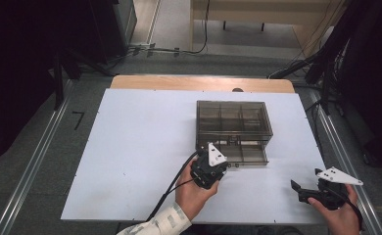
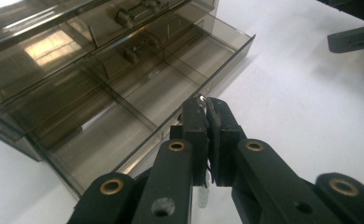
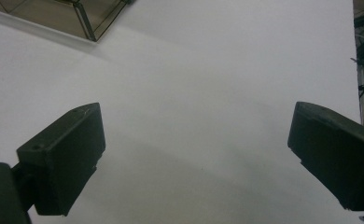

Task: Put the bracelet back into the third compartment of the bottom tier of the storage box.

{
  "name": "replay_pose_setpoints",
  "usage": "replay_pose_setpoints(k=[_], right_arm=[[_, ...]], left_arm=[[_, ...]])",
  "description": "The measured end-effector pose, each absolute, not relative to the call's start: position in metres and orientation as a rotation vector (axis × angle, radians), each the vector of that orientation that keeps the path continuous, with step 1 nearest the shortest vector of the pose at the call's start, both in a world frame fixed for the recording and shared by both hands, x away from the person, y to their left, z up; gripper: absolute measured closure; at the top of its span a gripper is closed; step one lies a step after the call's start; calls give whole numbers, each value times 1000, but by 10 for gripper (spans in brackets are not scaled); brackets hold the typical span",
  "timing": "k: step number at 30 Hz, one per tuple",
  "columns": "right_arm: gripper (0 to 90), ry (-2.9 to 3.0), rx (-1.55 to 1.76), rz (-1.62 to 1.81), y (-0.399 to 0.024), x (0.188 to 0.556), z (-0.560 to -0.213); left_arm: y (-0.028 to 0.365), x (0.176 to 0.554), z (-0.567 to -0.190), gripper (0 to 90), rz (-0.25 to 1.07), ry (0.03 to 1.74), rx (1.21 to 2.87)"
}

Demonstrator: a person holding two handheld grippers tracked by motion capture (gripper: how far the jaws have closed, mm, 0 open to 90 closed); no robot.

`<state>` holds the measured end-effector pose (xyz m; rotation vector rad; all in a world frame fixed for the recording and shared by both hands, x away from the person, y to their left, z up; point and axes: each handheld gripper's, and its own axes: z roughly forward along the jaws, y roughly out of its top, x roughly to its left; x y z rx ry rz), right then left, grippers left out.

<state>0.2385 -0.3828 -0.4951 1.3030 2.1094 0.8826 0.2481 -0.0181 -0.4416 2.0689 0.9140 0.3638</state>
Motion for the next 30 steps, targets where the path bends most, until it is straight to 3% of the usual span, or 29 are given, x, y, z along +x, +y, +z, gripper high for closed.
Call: replay_pose_setpoints(k=[30], right_arm=[[25, 2107, 1307, 890, -383, 239, -495]], left_arm=[[-40, 261, -431, 877, 344, 885, 2050]])
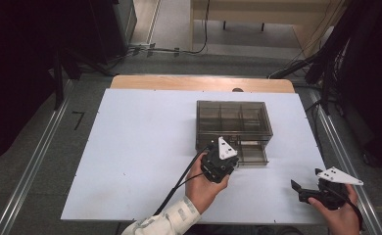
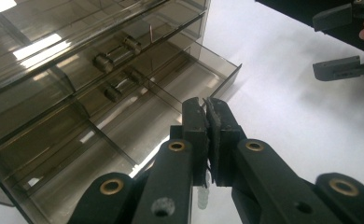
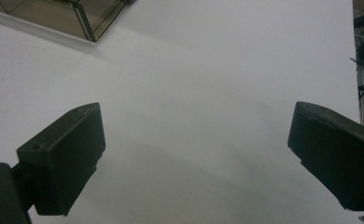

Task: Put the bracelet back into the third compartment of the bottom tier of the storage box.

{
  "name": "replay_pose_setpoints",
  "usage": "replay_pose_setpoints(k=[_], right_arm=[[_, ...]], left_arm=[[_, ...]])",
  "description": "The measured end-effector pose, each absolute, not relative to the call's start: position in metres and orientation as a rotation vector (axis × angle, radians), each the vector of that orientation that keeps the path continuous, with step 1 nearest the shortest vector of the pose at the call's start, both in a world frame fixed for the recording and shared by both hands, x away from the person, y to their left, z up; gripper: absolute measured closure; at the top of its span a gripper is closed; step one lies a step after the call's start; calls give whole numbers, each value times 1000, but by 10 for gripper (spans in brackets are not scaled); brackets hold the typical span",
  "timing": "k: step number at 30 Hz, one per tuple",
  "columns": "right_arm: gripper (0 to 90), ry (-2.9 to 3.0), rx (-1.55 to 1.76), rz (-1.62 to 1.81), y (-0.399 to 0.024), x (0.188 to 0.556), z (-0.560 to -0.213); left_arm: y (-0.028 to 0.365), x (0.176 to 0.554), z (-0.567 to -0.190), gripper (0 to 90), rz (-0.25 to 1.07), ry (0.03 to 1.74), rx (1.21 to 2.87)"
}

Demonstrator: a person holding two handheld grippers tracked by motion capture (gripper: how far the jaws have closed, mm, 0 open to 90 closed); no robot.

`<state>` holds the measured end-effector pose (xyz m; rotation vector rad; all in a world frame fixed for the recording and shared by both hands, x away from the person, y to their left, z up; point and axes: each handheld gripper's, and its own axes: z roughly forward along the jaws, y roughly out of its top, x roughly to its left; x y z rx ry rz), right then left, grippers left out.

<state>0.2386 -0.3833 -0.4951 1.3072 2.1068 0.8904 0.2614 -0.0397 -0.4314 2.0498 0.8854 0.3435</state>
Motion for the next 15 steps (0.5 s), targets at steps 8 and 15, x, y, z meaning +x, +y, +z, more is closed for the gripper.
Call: replay_pose_setpoints(k=[8, 15], right_arm=[[25, 2107, 1304, 889, -383, 239, -495], [25, 2108, 1303, 891, -384, 239, -495]], left_arm=[[-47, 267, -426, 877, 348, 875, 2046], [-53, 270, -423, 877, 353, 870, 2044]])
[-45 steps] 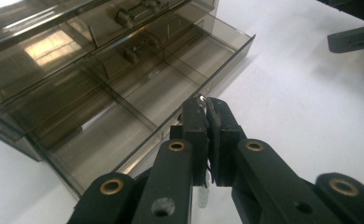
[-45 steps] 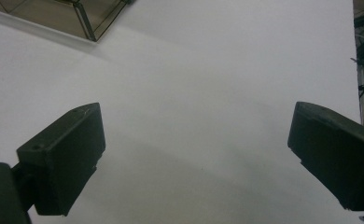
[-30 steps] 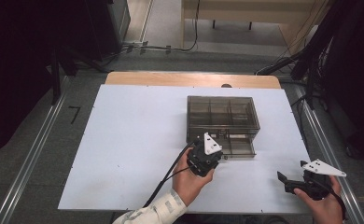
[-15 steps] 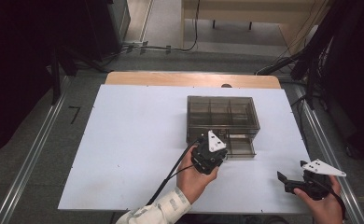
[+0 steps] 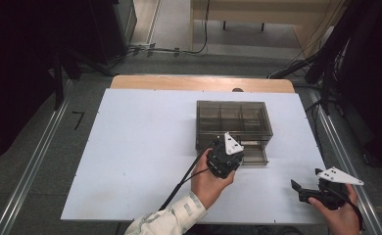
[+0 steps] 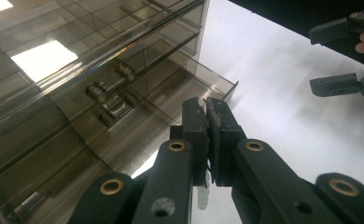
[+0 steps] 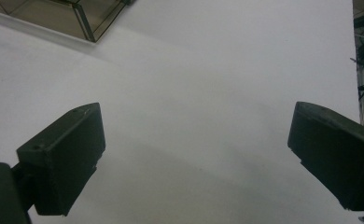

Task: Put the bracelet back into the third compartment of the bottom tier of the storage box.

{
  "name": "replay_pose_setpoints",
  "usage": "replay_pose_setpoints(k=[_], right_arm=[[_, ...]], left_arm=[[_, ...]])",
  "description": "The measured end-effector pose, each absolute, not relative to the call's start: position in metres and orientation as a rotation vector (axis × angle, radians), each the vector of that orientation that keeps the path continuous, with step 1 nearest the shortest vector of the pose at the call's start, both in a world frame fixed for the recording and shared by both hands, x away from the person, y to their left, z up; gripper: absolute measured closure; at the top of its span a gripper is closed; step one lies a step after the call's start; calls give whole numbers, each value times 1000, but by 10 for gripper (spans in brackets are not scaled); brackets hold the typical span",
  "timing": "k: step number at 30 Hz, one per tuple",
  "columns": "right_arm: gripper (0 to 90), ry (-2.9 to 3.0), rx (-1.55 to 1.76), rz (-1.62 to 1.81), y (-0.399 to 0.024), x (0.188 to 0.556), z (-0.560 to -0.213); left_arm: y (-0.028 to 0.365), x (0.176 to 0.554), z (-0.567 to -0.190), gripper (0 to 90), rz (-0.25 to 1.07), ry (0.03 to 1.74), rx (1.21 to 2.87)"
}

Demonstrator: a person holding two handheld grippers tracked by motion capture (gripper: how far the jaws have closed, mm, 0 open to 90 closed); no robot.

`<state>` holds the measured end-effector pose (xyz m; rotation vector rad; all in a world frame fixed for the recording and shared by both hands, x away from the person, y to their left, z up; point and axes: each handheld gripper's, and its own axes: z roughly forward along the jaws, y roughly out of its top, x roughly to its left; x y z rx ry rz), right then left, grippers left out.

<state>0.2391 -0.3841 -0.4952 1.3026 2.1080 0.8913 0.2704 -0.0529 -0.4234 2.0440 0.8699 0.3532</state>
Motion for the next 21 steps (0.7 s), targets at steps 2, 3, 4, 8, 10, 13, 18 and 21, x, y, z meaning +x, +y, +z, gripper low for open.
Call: replay_pose_setpoints(k=[2, 3, 4, 8, 10, 13, 18, 21], right_arm=[[25, 2108, 1304, 893, -384, 239, -495], [25, 2107, 1302, 896, -384, 239, -495], [25, 2106, 1302, 897, -384, 239, -495], [25, 2106, 1304, 897, -384, 239, -495], [25, 2105, 1306, 897, -384, 239, -495], [25, 2103, 1308, 895, -384, 239, -495], [25, 2103, 1309, 901, -385, 239, -495], [25, 2105, 1307, 898, -385, 239, -495]], left_arm=[[-54, 272, -423, 877, 353, 870, 2042], [-55, 273, -423, 877, 354, 869, 2041], [-56, 274, -422, 878, 353, 870, 2038], [-59, 278, -421, 877, 355, 872, 2031], [-61, 281, -420, 877, 358, 871, 2029], [-64, 285, -420, 877, 356, 872, 2030], [-70, 290, -421, 877, 359, 874, 2023], [-72, 293, -420, 877, 361, 875, 2023]])
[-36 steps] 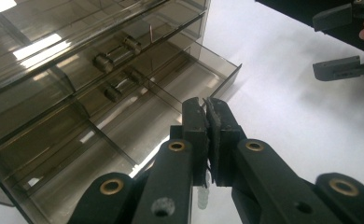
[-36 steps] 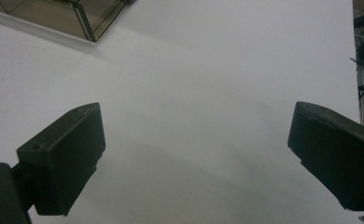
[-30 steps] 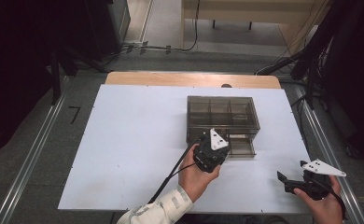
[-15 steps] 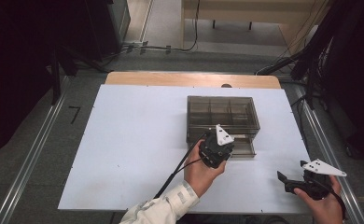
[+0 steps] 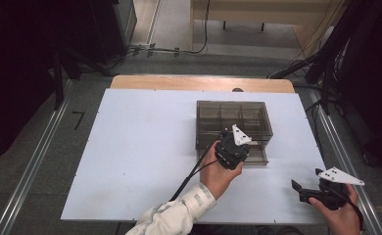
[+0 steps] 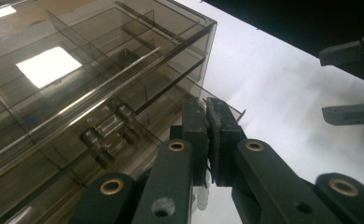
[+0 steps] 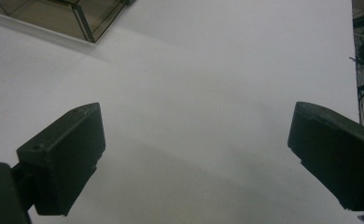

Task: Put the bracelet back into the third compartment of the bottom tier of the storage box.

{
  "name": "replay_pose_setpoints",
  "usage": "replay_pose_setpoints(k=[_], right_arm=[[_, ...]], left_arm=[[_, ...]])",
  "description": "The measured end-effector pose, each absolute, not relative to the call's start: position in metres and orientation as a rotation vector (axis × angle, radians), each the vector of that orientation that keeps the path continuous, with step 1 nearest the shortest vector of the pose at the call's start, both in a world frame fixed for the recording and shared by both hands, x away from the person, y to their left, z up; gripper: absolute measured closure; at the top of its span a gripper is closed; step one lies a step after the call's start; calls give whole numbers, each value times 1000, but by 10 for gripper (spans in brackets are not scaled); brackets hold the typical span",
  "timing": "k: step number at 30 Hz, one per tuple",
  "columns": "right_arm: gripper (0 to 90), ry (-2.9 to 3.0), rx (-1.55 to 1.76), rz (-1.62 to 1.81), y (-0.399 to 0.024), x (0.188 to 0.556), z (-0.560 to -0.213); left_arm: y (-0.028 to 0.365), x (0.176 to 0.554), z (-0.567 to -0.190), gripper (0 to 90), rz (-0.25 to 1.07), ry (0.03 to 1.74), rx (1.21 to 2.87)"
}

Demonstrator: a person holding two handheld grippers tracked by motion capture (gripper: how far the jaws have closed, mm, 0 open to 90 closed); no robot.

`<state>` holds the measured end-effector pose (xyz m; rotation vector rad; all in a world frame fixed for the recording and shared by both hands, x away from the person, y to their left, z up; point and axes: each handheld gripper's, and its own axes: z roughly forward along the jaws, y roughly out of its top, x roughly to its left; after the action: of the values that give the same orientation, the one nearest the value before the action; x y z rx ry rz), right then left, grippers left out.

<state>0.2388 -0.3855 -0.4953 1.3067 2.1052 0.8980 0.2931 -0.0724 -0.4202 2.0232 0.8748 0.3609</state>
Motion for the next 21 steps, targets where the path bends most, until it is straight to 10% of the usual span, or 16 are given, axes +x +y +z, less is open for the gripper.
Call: replay_pose_setpoints(k=[21], right_arm=[[25, 2110, 1301, 902, -386, 238, -495]], left_arm=[[-111, 315, -436, 877, 427, 835, 2038]])
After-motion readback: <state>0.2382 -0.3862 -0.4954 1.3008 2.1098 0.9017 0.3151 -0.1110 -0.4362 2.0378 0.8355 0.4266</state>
